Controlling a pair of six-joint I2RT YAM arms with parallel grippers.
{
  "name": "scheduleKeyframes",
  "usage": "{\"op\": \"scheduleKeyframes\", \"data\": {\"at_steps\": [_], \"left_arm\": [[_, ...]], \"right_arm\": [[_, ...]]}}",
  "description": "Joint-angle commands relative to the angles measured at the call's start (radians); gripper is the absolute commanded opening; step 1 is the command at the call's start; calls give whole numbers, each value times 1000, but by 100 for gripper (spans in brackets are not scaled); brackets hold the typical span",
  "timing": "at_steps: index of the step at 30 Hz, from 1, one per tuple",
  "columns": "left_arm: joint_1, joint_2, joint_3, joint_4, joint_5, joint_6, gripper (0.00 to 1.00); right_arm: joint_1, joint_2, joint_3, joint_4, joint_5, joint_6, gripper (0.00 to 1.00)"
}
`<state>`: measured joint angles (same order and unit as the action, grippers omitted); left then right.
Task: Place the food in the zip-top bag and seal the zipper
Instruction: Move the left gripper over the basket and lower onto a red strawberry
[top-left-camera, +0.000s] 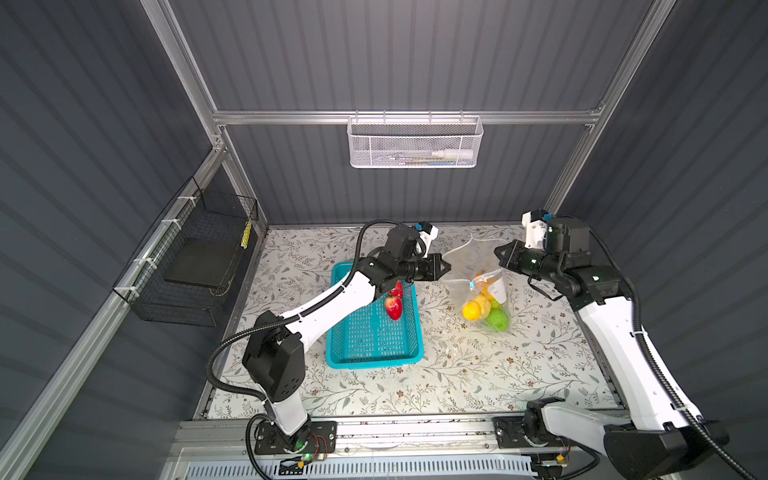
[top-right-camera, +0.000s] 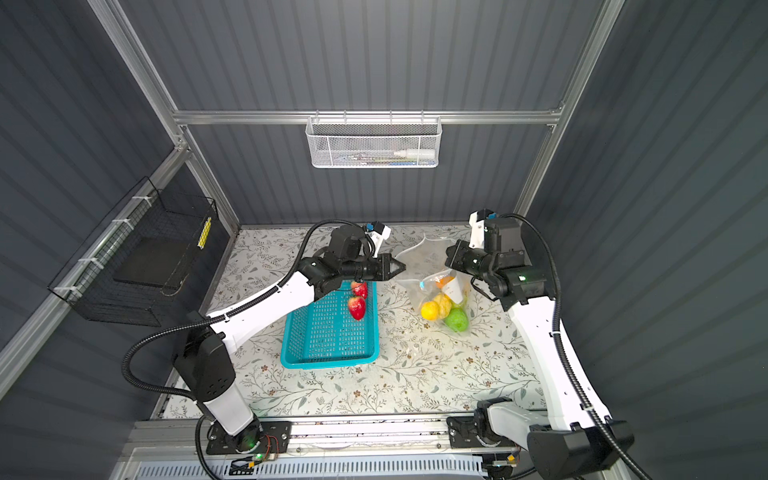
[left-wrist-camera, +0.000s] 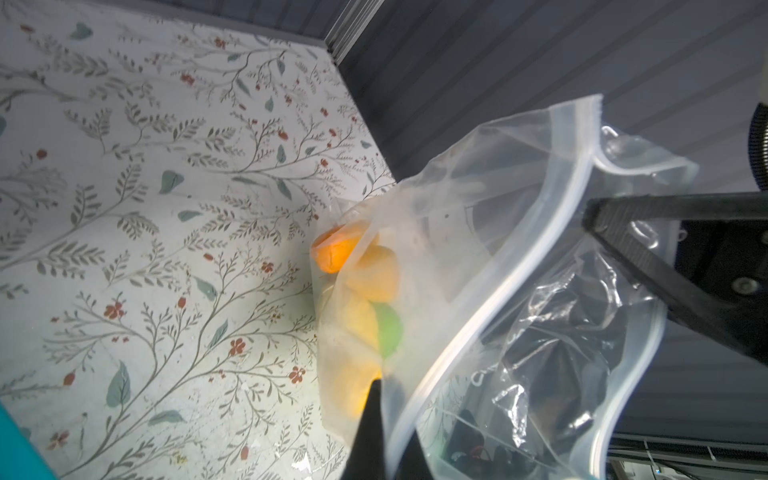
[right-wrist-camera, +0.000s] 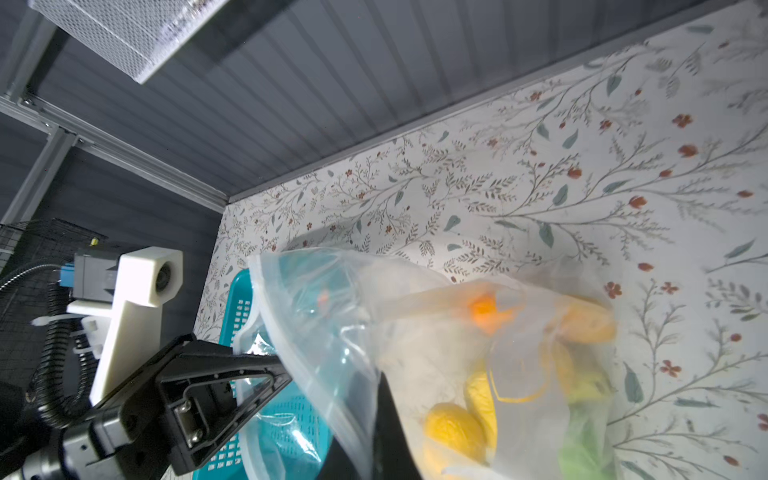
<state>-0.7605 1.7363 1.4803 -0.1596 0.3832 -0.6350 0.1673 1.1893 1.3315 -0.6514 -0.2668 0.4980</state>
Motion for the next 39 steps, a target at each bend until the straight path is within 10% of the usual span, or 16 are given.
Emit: {"op": "scheduleKeyframes", "data": {"at_steps": [1,6,11,15,39], "left_arm": [[-2,-1,-46,28,-13,-35,0],[-1,-23,-92,-2,-41,-27,0],[18,-70,-75,-77,-110,8,61],[73,-142,-75,-120,-166,26,77],[181,-81,-267,-233,-339,80,85]], "right_arm": [[13,4,-38,66,-54,32,0],[34,21,-67,88,-60,46,0],[49,35,-66,99,-59,57,0],[51,41,-54,97,-59,56,0],[51,45,-43,95,-52,66,0]]}}
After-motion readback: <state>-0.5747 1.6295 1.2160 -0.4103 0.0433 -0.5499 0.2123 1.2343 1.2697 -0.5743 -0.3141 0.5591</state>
